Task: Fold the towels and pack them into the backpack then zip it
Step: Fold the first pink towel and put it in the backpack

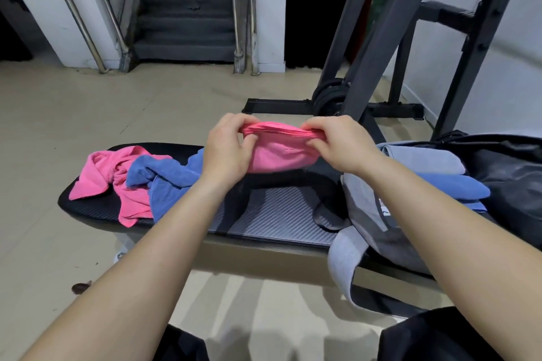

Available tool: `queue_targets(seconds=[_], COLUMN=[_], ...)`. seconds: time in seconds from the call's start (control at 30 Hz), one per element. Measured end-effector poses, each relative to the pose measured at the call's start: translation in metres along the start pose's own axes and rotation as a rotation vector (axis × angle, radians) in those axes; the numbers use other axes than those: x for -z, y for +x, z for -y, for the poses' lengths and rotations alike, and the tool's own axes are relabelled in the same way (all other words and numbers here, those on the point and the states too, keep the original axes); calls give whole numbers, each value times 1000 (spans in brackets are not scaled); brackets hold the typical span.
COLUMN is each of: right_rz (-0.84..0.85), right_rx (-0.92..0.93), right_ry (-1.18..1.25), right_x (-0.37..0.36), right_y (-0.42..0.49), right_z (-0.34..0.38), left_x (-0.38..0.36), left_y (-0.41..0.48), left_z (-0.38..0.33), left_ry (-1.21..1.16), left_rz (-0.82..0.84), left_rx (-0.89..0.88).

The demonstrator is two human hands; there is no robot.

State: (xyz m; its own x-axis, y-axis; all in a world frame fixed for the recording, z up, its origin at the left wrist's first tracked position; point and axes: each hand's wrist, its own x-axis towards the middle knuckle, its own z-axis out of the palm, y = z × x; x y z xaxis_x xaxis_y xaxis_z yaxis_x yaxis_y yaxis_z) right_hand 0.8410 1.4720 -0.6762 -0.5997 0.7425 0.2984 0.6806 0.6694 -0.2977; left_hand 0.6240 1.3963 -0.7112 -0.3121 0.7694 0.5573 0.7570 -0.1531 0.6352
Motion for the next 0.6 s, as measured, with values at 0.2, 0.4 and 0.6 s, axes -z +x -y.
queue_targets(seconds=[0.2, 0.4, 0.6], right_rz=[104, 208, 309], right_rx=[81, 304, 87], right_ry=[-184, -289, 97], right_x=[-55, -99, -71], right_y=[-33, -81, -71], right_z=[-9, -6, -12], left_x=[-10, -2, 9], left_y=[-44, -90, -74], left_z=[30, 54, 32], left_ry=[315, 557, 364], left_rz=[412, 631, 673], left_rx=[-65, -302, -72])
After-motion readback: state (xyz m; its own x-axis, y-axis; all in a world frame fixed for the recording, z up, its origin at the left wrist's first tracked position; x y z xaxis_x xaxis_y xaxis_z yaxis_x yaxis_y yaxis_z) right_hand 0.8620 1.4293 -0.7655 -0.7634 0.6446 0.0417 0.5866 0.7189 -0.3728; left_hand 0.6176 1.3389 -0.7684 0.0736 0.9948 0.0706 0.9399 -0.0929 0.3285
